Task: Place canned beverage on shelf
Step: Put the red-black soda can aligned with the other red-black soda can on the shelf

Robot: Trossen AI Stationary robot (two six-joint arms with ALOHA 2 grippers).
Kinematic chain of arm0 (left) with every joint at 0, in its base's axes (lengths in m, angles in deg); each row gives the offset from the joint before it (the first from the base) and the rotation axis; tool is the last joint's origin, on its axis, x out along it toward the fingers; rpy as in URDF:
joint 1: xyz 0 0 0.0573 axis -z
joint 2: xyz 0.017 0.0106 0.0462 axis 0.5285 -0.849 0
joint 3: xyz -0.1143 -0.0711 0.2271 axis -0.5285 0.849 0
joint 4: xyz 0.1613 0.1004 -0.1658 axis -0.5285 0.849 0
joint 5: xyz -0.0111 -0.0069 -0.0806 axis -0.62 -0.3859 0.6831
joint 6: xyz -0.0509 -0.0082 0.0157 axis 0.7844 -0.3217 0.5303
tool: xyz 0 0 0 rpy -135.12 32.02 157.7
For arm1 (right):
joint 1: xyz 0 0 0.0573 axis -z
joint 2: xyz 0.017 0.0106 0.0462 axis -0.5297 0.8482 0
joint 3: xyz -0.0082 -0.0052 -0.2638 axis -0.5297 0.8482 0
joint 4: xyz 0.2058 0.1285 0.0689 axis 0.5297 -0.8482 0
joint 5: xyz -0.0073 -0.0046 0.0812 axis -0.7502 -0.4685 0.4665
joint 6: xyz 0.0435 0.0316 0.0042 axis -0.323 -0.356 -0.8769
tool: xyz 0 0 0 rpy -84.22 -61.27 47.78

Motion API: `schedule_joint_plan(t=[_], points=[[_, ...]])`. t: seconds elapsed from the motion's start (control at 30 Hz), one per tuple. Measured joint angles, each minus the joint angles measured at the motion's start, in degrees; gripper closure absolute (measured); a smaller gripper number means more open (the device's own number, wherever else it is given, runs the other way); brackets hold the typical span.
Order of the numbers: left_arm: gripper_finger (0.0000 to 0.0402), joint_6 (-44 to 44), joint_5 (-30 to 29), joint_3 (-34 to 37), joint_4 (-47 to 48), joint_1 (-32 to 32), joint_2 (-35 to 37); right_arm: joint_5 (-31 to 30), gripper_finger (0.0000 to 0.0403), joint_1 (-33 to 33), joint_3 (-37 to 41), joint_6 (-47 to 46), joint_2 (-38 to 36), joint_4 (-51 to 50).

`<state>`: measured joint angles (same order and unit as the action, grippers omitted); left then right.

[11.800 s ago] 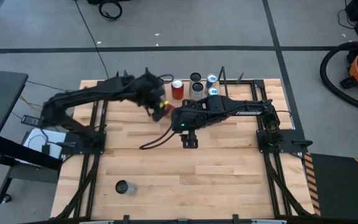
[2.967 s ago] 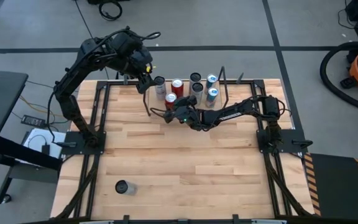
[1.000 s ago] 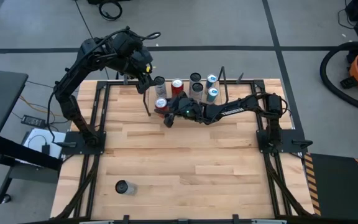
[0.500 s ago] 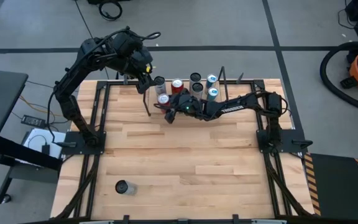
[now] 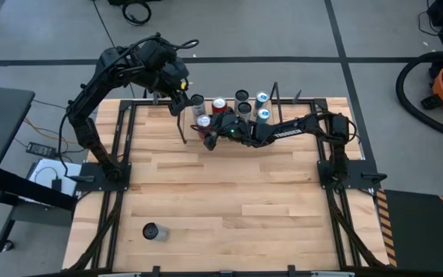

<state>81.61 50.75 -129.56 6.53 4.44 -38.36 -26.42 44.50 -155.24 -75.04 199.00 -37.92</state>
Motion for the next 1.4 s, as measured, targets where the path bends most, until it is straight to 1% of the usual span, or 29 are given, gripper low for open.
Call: schedule_joint_plan(t=[0.23, 0.4, 0.67, 1.0, 1.1, 1.2, 1.27, 1.4], points=[[0.0086, 0.0, 0.0, 0.0, 0.0, 0.0, 0.0, 0.42, 0.0049, -0.48, 0.02, 0.02, -0.02, -0.35], [0.0086, 0.0, 0.0, 0.0, 0.0, 0.0, 0.0, -2.41, 0.0049, -1.03, 0.02, 1.73, -0.11, 0.21], [0.0086, -0.04, 0.0, 0.0, 0.0, 0.0, 0.0, -2.06, 0.0048, -1.16, 0.04, 0.56, -0.87, 1.27], [0.0086, -0.07, 0.02, 0.0, 0.01, 0.0, 0.0, -1.72, 0.0048, -1.51, 0.07, -4.74, -8.82, -0.35], [0.0086, 0.11, 0.02, 0.0, 0.0, 0.0, 0.0, 1.72, 0.0048, -1.4, -1.2, -4.8, -11.86, -4.39], [0.0086, 0.39, 0.02, 0.0, 0.0, 0.02, 0.0, 9.46, 0.0048, -0.66, -4.06, -4.8, -14.61, -10.84], [0.0086, 0.68, 0.01, 0.0, 0.0, 0.02, 0.0, 13.15, 0.0048, -0.28, -5.61, -4.69, -16.02, -13.38], [0.0086, 1.69, 0.02, 0.0, 0.0, 0.0, 0.0, 14.26, 0.0048, 0.67, -9.44, -5.4, -17.69, -16.9]])
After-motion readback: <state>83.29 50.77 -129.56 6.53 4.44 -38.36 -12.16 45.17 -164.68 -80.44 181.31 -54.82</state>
